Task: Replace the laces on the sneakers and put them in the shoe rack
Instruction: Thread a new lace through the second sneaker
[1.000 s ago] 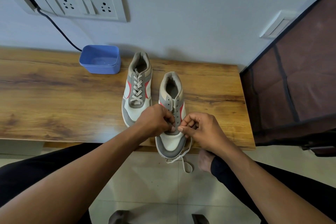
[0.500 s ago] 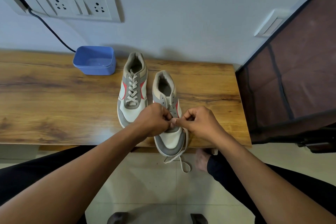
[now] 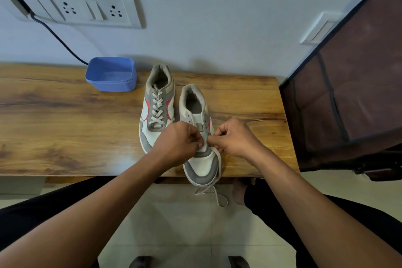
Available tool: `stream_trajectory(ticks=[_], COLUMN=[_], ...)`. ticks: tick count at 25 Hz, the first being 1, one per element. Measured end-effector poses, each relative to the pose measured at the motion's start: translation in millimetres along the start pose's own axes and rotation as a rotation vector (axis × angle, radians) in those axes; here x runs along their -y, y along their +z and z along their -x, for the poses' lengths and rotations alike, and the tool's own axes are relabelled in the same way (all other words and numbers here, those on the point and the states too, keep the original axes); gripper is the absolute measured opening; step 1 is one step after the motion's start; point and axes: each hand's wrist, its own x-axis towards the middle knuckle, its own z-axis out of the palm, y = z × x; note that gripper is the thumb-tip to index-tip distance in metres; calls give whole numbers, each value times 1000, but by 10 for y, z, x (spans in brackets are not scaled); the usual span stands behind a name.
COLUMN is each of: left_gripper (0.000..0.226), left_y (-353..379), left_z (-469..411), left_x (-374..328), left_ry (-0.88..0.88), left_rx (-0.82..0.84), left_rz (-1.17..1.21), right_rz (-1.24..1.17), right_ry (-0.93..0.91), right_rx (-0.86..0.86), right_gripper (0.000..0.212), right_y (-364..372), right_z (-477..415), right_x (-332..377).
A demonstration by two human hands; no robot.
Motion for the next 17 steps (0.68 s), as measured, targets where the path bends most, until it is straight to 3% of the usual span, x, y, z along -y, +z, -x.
stream_trajectory(ticks=[8, 17], left_gripper=[10, 16], left_y=[54, 17], left_z=[-27, -112], left_x=[-7, -73], left_ry=[-23, -52], left_rx=[36, 151], left_rz=[73, 52], right_rz=[41, -9], right_ry=[-25, -16], right_rx=[-28, -4], right_gripper=[37, 31], right_y=[58, 50], right_z=[-27, -19], right_x=[-25, -70])
